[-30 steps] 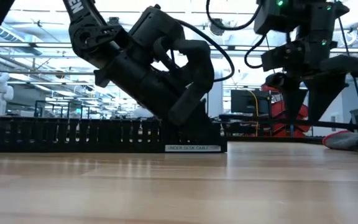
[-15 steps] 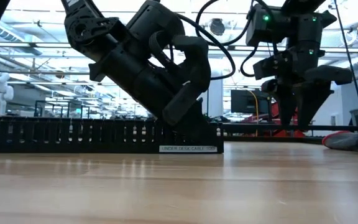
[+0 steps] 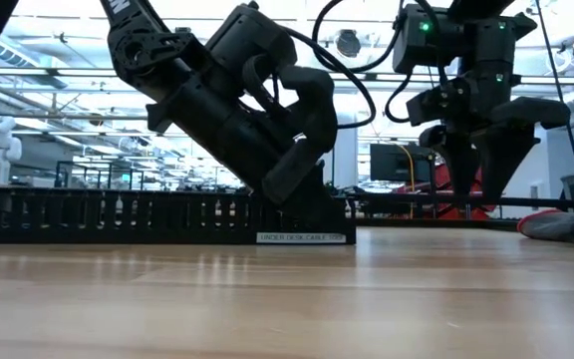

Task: Ziptie cables
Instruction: Close the black cable duct with the cable duct cover

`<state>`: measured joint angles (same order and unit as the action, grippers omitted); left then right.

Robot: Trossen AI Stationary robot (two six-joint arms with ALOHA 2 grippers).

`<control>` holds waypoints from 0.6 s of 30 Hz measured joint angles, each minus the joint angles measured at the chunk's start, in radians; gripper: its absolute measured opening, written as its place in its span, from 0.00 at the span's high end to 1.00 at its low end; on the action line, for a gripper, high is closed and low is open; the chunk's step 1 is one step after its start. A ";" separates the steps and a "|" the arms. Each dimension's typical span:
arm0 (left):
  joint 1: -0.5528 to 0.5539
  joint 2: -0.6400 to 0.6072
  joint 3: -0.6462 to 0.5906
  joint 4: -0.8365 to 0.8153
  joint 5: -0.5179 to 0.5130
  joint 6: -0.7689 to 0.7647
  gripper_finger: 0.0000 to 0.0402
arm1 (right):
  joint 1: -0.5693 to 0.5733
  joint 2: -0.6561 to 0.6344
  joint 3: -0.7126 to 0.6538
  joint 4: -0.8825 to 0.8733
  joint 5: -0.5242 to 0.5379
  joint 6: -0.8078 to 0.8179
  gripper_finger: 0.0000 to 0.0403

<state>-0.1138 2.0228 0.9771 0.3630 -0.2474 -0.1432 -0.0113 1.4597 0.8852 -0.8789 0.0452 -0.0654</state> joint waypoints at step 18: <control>0.048 0.000 -0.001 -0.092 -0.023 0.023 0.43 | -0.049 0.126 0.154 -0.105 0.018 -0.102 0.43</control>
<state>-0.0662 2.0224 0.9756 0.2706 -0.2699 -0.1207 -0.0604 1.5860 1.0396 -0.9838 0.0637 -0.1678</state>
